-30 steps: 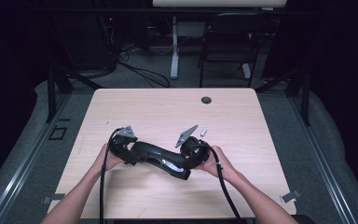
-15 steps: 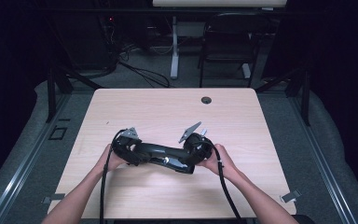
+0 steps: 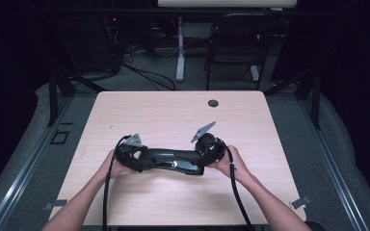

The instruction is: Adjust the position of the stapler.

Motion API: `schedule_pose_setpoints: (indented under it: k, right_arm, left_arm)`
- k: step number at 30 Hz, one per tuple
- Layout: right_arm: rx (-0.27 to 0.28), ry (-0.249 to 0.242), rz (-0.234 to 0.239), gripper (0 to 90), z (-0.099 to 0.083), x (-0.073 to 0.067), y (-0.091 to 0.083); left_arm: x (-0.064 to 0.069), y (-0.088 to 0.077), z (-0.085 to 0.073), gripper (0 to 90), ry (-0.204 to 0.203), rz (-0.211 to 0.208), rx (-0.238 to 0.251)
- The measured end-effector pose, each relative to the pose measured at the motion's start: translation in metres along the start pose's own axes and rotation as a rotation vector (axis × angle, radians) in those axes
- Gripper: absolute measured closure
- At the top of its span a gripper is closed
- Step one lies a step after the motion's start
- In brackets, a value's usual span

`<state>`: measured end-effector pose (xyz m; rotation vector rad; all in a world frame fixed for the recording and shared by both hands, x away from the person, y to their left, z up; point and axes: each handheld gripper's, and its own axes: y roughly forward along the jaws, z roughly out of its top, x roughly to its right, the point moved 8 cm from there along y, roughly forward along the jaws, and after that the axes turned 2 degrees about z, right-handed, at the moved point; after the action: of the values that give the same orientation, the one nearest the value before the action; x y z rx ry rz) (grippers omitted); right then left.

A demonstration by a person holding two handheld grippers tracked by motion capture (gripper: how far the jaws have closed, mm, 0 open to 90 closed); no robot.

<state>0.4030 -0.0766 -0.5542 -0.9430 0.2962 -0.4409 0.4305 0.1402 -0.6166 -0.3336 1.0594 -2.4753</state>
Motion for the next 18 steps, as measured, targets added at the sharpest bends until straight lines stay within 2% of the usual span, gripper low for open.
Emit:
schedule_pose_setpoints:
  k: [4, 5, 6, 13, 16, 17, 18]
  right_arm:
    - [0.006, -0.011, 0.015, 50.8, -0.002, 0.003, -0.001]
    - [0.001, -0.022, 0.02, 50.6, -0.002, 0.005, -0.002]
    - [0.008, -0.021, 0.022, 50.5, -0.003, 0.006, -0.002]
    - [0.004, -0.036, 0.029, 49.4, -0.006, 0.01, -0.004]
    - [0.021, -0.031, 0.026, 48.8, -0.006, 0.011, -0.003]
    - [0.02, -0.031, 0.024, 48.7, -0.007, 0.01, -0.004]
    - [0.015, -0.042, 0.022, 48.7, -0.008, 0.011, -0.005]
  left_arm:
    - [0.004, 0.0, 0.0, 21.9, 0.005, 0.006, -0.008]
    - [0.004, -0.001, 0.0, 22.5, 0.006, 0.023, -0.014]
    - [0.006, 0.0, 0.0, 23.0, 0.001, 0.009, -0.009]
    - [0.012, -0.002, 0.001, 25.0, -0.017, 0.0, -0.016]
    - [0.015, -0.001, 0.001, 25.5, -0.02, 0.003, -0.017]
    - [0.015, -0.001, 0.001, 25.7, -0.02, 0.017, -0.022]
    - [0.017, -0.001, 0.002, 26.0, -0.017, 0.001, -0.018]
